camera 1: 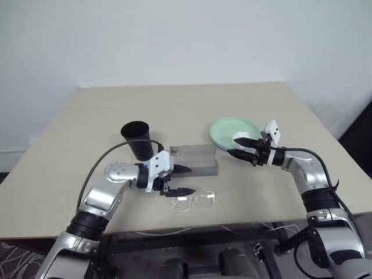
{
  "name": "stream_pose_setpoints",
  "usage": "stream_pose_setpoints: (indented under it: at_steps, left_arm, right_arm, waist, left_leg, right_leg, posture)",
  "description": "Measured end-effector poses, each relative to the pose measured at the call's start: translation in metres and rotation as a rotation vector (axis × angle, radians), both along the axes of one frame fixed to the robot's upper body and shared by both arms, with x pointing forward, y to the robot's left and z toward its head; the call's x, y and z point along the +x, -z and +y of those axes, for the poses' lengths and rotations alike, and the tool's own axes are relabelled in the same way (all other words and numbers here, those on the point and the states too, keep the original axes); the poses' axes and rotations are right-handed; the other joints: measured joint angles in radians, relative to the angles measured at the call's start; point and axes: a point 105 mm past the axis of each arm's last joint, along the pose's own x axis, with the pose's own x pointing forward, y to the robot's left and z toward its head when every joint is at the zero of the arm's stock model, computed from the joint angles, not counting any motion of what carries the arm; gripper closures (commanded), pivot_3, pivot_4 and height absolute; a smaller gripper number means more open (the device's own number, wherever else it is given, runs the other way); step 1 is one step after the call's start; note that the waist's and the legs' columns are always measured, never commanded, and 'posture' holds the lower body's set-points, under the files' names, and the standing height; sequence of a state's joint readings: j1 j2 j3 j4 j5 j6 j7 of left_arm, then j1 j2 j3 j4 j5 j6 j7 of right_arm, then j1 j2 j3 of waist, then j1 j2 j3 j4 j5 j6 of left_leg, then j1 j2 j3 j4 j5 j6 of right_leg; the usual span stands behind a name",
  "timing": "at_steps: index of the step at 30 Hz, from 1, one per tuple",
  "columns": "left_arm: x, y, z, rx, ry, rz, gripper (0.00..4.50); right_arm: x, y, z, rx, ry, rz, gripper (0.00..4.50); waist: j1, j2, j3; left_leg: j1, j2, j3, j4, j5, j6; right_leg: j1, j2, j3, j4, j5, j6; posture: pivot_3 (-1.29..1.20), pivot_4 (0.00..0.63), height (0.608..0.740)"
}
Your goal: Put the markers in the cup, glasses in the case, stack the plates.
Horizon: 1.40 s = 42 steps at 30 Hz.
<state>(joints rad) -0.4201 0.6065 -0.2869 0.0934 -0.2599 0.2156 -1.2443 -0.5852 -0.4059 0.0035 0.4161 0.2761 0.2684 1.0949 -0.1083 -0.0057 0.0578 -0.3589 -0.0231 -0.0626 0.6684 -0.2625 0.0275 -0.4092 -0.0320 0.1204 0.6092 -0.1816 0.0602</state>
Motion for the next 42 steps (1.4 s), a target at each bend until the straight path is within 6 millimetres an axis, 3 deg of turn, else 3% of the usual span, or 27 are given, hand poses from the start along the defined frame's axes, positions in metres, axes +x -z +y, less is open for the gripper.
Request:
stream_pose_setpoints:
  at_steps: [6, 12, 16, 21, 38, 42]
  left_arm:
    - [0.003, 0.017, -0.014, 0.108, 0.108, 0.030, 1.00]
    - [0.004, 0.026, -0.015, 0.194, 0.183, 0.020, 1.00]
    - [0.002, 0.026, -0.018, 0.215, 0.229, 0.015, 1.94]
    - [0.000, 0.028, -0.017, 0.227, 0.253, 0.024, 3.73]
    - [0.001, 0.025, -0.011, 0.272, 0.288, 0.012, 3.73]
    - [0.001, 0.021, -0.011, 0.269, 0.295, 0.008, 4.48]
  right_arm:
    - [-0.006, 0.005, 0.003, 0.007, 0.018, 0.013, 1.41]
    - [-0.011, 0.013, 0.000, 0.009, 0.047, 0.037, 1.41]
    - [-0.011, 0.013, 0.000, 0.008, 0.064, 0.034, 1.38]
    - [-0.011, 0.014, -0.001, 0.007, 0.076, 0.036, 1.38]
    - [-0.010, 0.017, 0.003, 0.020, 0.084, 0.038, 1.38]
    - [-0.009, 0.016, 0.002, 0.019, 0.090, 0.036, 1.38]
  waist:
    - [0.002, 0.000, 0.000]
    - [0.002, 0.000, 0.000]
    - [0.002, 0.000, 0.000]
    - [0.002, -0.001, 0.000]
    - [0.002, -0.001, 0.000]
    - [0.002, -0.001, 0.000]
  left_leg:
    - [-0.002, 0.000, 0.000, 0.000, 0.000, 0.000]
    - [-0.002, 0.000, 0.000, 0.000, 0.000, 0.000]
    - [-0.001, 0.000, 0.000, 0.000, 0.000, 0.000]
    - [-0.002, 0.000, 0.000, 0.000, 0.000, 0.000]
    - [-0.001, 0.000, 0.000, 0.001, 0.000, 0.000]
    - [-0.001, 0.000, -0.001, 0.001, 0.000, 0.000]
  right_leg:
    - [0.000, 0.000, 0.000, -0.001, 0.000, 0.000]
    - [-0.001, 0.000, 0.000, -0.001, 0.000, 0.000]
    - [-0.001, 0.000, 0.000, -0.001, 0.000, 0.000]
    - [-0.001, 0.000, 0.000, -0.001, 0.000, 0.000]
    - [0.000, 0.000, 0.001, 0.000, 0.000, 0.000]
    - [0.000, 0.000, 0.000, 0.000, 0.000, 0.000]
  posture:
    - [0.00, 0.000, 0.737]
    - [0.00, 0.000, 0.737]
    - [0.00, 0.000, 0.737]
    - [0.00, 0.000, 0.737]
    - [0.00, 0.000, 0.737]
    - [0.00, 0.000, 0.737]
